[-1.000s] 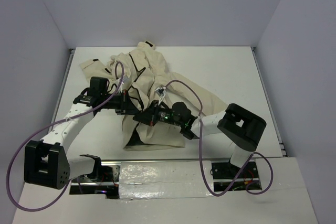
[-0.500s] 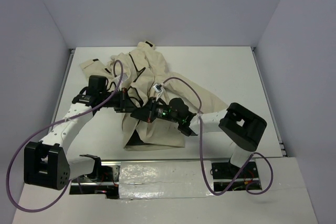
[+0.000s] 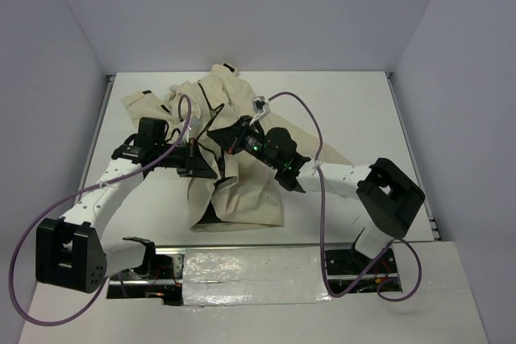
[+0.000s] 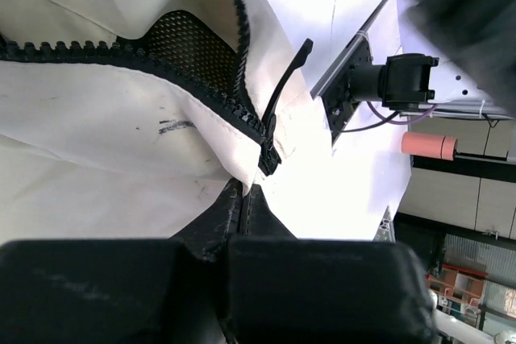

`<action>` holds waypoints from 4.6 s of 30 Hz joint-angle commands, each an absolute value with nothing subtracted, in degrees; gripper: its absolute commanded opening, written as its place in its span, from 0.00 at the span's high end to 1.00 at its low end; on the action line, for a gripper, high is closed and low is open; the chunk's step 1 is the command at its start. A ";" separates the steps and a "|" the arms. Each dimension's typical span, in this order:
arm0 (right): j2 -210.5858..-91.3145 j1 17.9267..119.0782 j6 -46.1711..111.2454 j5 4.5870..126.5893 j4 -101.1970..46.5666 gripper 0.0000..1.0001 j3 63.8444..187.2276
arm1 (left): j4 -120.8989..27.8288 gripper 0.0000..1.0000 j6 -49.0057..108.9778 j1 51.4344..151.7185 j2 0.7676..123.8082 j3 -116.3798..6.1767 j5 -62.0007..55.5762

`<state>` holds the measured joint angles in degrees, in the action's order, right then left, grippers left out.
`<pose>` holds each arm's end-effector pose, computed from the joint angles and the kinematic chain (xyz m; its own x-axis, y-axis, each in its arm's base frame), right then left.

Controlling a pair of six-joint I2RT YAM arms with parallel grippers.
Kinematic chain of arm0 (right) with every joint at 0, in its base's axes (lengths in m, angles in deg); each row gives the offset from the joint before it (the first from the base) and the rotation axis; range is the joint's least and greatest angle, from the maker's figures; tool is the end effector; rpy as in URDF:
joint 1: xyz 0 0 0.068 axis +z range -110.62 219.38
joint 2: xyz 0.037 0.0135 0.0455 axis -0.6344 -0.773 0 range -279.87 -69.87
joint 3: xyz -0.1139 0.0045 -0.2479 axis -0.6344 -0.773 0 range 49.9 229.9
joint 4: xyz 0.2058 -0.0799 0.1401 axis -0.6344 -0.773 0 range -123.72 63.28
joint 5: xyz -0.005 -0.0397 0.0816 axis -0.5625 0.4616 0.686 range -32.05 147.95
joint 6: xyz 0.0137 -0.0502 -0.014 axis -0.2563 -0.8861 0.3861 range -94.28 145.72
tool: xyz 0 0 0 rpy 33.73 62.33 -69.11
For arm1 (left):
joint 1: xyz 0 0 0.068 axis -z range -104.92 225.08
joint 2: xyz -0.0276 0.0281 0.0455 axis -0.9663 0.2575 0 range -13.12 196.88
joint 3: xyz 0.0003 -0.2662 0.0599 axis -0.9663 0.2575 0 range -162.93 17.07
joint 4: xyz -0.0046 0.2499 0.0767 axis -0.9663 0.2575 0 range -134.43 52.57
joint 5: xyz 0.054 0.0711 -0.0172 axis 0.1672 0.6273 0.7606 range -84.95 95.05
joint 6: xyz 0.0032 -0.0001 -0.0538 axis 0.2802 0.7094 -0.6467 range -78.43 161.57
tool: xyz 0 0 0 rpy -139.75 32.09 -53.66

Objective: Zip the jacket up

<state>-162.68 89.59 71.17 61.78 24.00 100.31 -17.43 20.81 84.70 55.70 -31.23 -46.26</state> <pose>0.2302 0.2804 0.2722 -0.5116 0.4969 -0.7010 -0.6336 0.3329 0.6984 0.2322 -0.0676 0.2590 -0.9011 -0.0719 -0.4275 0.3261 0.5375 -0.7776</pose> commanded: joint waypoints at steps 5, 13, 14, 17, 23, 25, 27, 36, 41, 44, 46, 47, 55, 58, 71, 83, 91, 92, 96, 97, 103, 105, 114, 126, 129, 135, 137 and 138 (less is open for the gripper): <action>-159.97 87.54 60.55 67.51 16.88 1.00 107.03 | -16.31 1.00 22.58 84.74 54.29 -33.38 -48.65; -153.54 79.81 42.79 89.39 -5.43 0.63 110.55 | -16.40 1.00 23.81 84.48 54.38 -33.12 -47.86; -153.72 79.46 41.64 91.50 -8.41 0.59 110.46 | -16.05 1.00 23.90 84.39 54.38 -33.12 -47.86; -153.98 80.33 36.98 94.51 -11.16 0.54 110.02 | -15.60 1.00 23.99 84.39 54.38 -33.03 -47.42; -159.25 82.09 38.55 92.67 -14.06 0.51 113.88 | -16.04 1.00 23.99 84.39 55.08 -33.29 -47.07; -160.22 82.70 39.17 91.79 -13.89 0.50 114.06 | -15.60 1.00 24.42 84.39 55.35 -33.73 -46.89; -160.57 82.97 40.83 91.00 -13.18 0.47 113.36 | -15.60 1.00 24.51 84.39 55.35 -33.82 -46.81; -159.17 83.23 42.16 85.72 -13.27 0.40 110.72 | -15.43 1.00 24.87 84.39 55.35 -33.56 -45.84; -160.83 84.02 42.07 85.28 -14.33 0.40 111.51 | -15.52 1.00 24.95 84.39 55.35 -33.56 -46.01; -162.59 84.64 41.90 87.82 -13.80 0.40 112.48 | -15.78 1.00 24.69 84.39 55.26 -33.47 -46.19; -163.29 85.69 41.11 88.79 -14.15 0.41 113.53 | -15.87 1.00 24.60 84.39 55.26 -33.47 -46.28; -164.17 85.87 40.49 89.14 -14.33 0.42 113.97 | -15.87 1.00 24.60 84.39 55.26 -33.47 -46.28; -165.14 86.22 41.02 89.42 -13.01 0.83 113.89 | -15.25 1.00 24.95 84.39 55.09 -33.56 -46.28; -164.44 86.22 40.93 89.24 -12.22 0.93 113.71 | -15.51 1.00 24.78 84.39 55.17 -33.47 -46.28; -162.77 86.13 43.12 89.67 -5.63 1.00 110.99 | -18.93 0.66 22.24 84.39 55.35 -32.51 -46.89; -162.51 85.78 45.85 90.47 -0.63 1.00 109.14 | -24.31 0.94 19.76 84.48 55.52 -30.13 -48.65; -162.95 85.17 43.92 90.12 -1.49 0.79 109.67 | -18.24 1.00 23.55 84.39 55.44 -31.97 -49.71; -162.68 85.17 43.48 90.03 -1.93 0.78 109.58 | -18.33 1.00 23.29 84.22 55.52 -31.98 -49.53; -161.89 84.99 43.04 89.85 -3.95 0.75 108.53 | -19.64 1.00 21.70 83.69 55.61 -31.62 -49.62; -161.46 84.38 43.47 89.59 -3.87 0.75 108.18 | -19.73 1.00 21.70 83.60 55.70 -31.62 -49.53; -160.13 83.41 44.71 89.15 -3.69 0.77 106.94 | -19.39 1.00 21.53 83.60 55.96 -31.62 -48.65; -160.04 83.41 44.79 89.76 -3.78 0.75 107.29 | -19.29 1.00 21.53 83.60 55.88 -31.62 -48.39; -160.31 83.58 45.58 91.87 -2.91 0.91 107.12 | -19.29 1.00 21.26 83.60 55.70 -31.62 -47.69; -160.66 84.55 42.19 89.60 8.87 1.00 106.06 | -18.50 1.00 21.88 83.69 55.61 -31.62 -48.64; -161.19 84.38 37.43 83.71 10.02 1.00 106.76 | -17.01 1.00 23.02 83.60 55.61 -32.41 -50.23; -164.08 84.38 30.39 82.81 7.30 1.00 113.52 | -15.78 1.00 23.72 83.60 55.52 -32.85 -50.67; -165.75 84.38 29.68 82.82 6.07 1.00 115.73 | -15.60 1.00 24.07 83.69 55.61 -33.38 -51.20; -166.19 84.38 29.50 82.65 5.80 1.00 116.25 | -15.34 1.00 24.68 83.69 55.61 -33.56 -51.46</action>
<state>-164.85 85.02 34.59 87.27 1.36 110.72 -19.28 22.41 83.09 55.79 -32.32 -46.68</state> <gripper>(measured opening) 0.017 0.030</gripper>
